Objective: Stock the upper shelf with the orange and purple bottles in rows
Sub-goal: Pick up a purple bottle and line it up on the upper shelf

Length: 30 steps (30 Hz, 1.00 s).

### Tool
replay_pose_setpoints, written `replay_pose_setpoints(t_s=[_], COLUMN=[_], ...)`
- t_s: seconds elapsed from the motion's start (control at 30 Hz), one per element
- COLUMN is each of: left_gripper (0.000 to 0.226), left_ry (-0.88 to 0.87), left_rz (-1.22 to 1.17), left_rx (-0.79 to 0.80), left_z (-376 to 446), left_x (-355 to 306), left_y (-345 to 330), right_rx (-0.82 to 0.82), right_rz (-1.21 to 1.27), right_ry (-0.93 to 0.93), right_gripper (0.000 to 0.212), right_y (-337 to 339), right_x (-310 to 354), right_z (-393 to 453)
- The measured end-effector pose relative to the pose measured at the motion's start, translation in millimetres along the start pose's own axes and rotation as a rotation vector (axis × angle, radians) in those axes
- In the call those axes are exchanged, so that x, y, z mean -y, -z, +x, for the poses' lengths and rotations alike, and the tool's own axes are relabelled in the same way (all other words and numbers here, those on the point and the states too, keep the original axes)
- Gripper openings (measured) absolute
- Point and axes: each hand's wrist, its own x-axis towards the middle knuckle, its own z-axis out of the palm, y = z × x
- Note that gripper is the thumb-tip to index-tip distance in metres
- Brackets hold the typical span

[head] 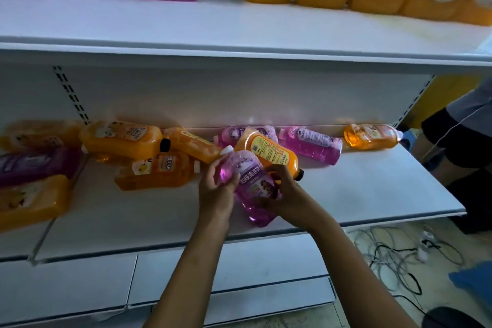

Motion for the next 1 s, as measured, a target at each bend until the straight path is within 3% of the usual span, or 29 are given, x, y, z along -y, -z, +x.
replay_pose_setpoints(t_s=[0.17,0.47,0.63,0.87,1.0], left_gripper=[0.044,0.03,0.071,0.087,0.088], left_ry=[-0.109,-0.12,-0.242,-0.305,-0.31], left_rz=[-0.006,-0.063,0.152,0.28,0.129], left_rx=[0.168,0.252,0.437,0.397,0.243], left_z=[-5,-27,-49,-60,-67], left_x=[-9,-16,-31,-51,-55], left_y=[-11,-35,-20,31,79], right_rx=[0.091,-0.047,-0.205,-0.129,0.034], right_rz=[0.057,0.052,0.151,0.14,0.092], right_ry=[0.109,0.158,0.186,0.281,0.303], right_gripper=[0.109,0.098,0.098,0.092,0.084], right_y=[14,42,39,7,-25], right_x=[7,21,39,85,123], right_z=[-11,-17,-21,-4,13])
